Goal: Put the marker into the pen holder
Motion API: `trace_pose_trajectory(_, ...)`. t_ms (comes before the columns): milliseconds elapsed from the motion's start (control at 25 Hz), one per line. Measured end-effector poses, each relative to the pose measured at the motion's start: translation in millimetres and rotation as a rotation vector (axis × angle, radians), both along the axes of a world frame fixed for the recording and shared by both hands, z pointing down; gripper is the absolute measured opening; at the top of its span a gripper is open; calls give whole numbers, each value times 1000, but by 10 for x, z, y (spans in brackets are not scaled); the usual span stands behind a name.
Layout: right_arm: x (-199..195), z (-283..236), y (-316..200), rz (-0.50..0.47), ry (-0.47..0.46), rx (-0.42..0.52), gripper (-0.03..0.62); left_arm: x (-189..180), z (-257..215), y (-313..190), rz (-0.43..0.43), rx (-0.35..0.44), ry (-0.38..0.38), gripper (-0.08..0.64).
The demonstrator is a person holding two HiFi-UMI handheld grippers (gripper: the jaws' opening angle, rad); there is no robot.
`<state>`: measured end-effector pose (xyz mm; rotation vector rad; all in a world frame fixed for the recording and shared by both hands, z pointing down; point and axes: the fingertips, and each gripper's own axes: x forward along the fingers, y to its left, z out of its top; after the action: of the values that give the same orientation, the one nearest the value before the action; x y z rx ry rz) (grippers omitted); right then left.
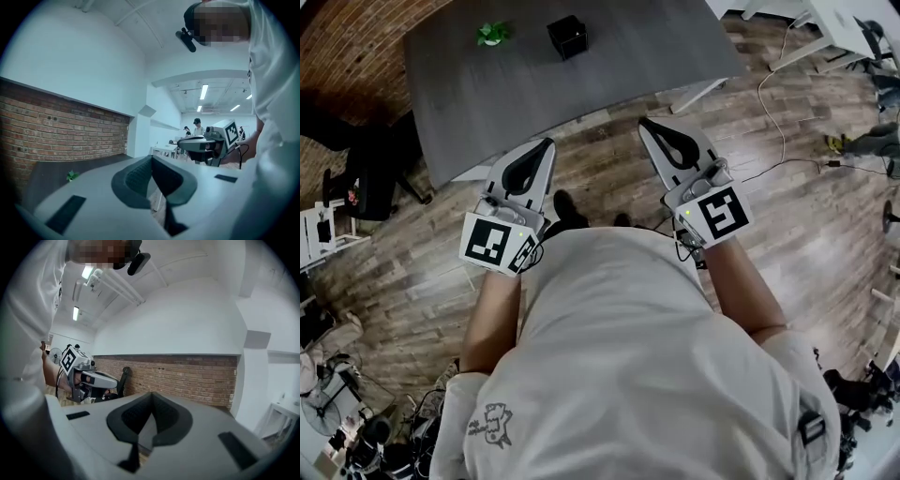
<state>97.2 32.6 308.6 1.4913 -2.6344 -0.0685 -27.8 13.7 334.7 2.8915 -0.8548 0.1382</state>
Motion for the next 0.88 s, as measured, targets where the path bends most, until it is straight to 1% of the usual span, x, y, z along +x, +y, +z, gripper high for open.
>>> trace_pose_trajectory(160,130,9,276,-24,18,17,5,105,-6,281,-29,-12,13,11)
trace_pose_trajectory(280,159,-32,462,-39,-17,13,5,161,-16,458,-46,-6,15,11)
trace_pose_trajectory(480,202,-32,796,-63,-39,10,5,223,-27,771,-65,4,12,11)
trace_pose_trajectory(600,236,-18,924,-69,-24,19,5,228,-53,913,-75,13,10,11)
trace_pose_trajectory(720,218,-34,1030,-71,-45,18,5,197,-68,1025,-89,20,11,11)
trace_pose_trajectory(880,167,-50,1135,-72,-50,27,5,121,-69,1128,-107,18,13,11)
